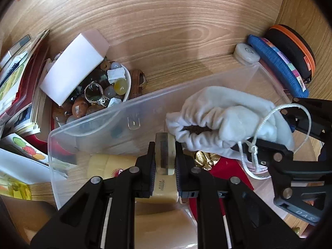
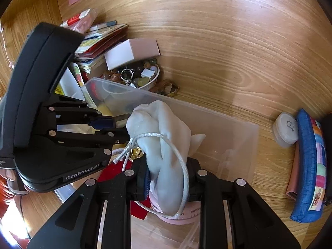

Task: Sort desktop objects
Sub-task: 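Carry the pouch and green block over the clear box and release them inside, then withdraw both open tools and move toward the shell-and-bead ornament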

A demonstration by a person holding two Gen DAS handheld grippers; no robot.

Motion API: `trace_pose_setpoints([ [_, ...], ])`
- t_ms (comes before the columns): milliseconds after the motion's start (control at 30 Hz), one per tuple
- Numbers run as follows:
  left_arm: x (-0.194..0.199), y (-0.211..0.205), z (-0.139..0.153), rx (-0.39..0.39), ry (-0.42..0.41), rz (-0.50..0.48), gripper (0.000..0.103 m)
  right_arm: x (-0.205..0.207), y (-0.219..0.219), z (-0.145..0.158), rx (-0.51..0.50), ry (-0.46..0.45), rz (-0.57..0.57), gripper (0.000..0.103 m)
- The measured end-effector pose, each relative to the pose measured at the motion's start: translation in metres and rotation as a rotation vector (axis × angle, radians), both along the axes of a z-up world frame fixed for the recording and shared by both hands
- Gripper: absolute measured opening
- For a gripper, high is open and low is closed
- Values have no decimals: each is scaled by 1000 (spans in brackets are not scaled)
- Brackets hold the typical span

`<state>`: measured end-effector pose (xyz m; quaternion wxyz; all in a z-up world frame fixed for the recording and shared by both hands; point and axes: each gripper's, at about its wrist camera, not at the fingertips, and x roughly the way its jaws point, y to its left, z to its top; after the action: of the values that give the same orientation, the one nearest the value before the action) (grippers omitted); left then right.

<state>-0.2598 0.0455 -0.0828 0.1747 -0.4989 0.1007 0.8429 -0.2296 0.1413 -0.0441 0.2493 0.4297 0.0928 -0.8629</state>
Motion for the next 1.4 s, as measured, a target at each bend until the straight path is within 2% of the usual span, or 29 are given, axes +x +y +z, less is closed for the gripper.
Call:
trace_pose_setpoints([
  [100, -5, 3, -3, -7, -32, 2, 17, -2, -3, -3, 31, -22, -4, 25],
  [167, -7, 5, -5, -18, -37, 16, 21, -1, -3, -3, 40, -31, -8, 31],
  [233, -7, 5, -5, -25, -36, 22, 31, 1, -3, -2, 36, -40, -11, 36],
  [333, -4, 5, 0, -71, 5, 46, 55, 7, -3, 5, 53, -23, -23, 58],
  [367, -3, 5, 1, -84, 17, 50, 59, 11, -2, 8, 72, -4, -33, 62],
  [400, -1, 3, 2, -84, 23, 53, 66, 14, -1, 12, 81, 15, -36, 63],
  [433, -1, 3, 3, -83, 24, 56, 69, 17, 0, 14, 84, 26, -34, 63],
  [500, 2, 2, 5, -87, 31, 61, 69, 22, 2, 20, 97, 43, -40, 65],
  [567, 5, 1, 9, -86, 38, 64, 71, 29, 3, 27, 114, 71, -50, 75],
  [733, 21, -1, 24, -102, 93, 64, 85, 45, 5, 41, 145, 124, -60, 77],
  [867, 35, -5, 36, -104, 127, 67, 90, 58, 8, 51, 163, 155, -73, 83],
  [1400, 121, -30, 77, -79, 249, 89, 95, 130, 31, 80, 82, 221, -124, 83],
])
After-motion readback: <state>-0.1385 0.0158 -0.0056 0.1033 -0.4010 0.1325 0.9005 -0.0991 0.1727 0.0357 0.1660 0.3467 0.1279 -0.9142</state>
